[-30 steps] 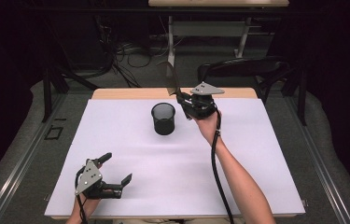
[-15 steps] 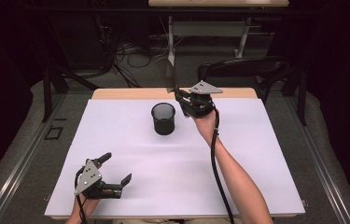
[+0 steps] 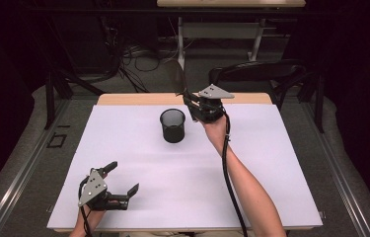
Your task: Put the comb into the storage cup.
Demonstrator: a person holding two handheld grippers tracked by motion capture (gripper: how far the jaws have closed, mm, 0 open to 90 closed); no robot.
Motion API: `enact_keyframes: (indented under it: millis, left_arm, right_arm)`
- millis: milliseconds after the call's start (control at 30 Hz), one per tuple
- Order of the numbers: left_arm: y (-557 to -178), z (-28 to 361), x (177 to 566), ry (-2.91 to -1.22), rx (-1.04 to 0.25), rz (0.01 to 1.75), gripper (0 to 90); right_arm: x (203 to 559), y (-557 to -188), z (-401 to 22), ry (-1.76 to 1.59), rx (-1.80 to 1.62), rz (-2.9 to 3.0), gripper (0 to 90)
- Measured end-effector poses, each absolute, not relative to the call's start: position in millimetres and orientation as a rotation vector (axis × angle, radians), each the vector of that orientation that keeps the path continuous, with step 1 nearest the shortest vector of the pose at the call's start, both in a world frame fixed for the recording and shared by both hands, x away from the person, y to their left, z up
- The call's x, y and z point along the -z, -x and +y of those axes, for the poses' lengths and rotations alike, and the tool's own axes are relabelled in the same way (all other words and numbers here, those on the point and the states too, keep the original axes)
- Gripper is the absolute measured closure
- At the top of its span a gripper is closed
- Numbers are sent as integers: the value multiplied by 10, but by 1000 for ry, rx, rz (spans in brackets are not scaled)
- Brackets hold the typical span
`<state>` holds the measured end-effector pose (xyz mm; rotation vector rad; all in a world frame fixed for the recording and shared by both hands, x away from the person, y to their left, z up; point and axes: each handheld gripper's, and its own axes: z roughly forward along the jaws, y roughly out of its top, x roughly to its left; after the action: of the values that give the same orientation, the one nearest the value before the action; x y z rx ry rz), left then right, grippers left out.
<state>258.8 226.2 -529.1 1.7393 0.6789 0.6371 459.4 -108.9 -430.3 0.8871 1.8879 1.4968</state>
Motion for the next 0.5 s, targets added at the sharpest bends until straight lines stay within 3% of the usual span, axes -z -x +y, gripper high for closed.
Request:
enact_keyframes:
  millis: [500]
  left_arm:
    - [-2588, 2268, 5291, -1736, -637, 682, 1]
  right_arm:
    - [4309, -4659, -1018, -879, -1529, 1849, 724]
